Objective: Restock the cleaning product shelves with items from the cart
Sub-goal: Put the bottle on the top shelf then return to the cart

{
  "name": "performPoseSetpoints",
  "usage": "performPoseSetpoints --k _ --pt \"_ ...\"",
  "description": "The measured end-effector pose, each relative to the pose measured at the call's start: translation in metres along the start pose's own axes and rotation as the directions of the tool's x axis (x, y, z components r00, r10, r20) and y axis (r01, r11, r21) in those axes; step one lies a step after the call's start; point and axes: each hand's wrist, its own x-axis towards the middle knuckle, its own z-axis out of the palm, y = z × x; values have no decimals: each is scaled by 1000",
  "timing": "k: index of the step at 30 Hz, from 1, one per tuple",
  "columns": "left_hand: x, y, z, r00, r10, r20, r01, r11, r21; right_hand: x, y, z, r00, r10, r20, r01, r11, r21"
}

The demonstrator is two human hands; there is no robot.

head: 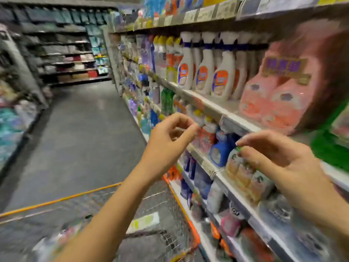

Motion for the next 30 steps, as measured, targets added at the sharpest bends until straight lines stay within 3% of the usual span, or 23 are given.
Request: performPoseSetpoints --k 4,8,13,18,21,24,30 --pt "-87 -69 -68 944 -262 -201 285 953 98 -24 58 80 943 185 277 -237 957 168" --pt "-169 -137 -129 799 -451 -398 524 847 93 -42 114 166 805 276 525 -402 905 140" --pt "-259 -233 -181 586 -635 -503 763 641 81 -58 199 284 583 431 689 -571 821 -30" --pt "-289 -329 -214 535 -717 -447 838 516 175 -66 317 398 379 596 708 -538 764 -356" --pt "-299 -390 -232 502 -737 -452 862 470 191 -66 385 448 401 639 656 -330 769 -547" --pt "-318 -445 -239 456 -790 -410 890 400 219 -74 450 481 419 676 606 -138 707 -693" --pt "-344 -509 -229 497 -798 -342 868 446 219 -98 537 513 525 659 539 142 556 -819"
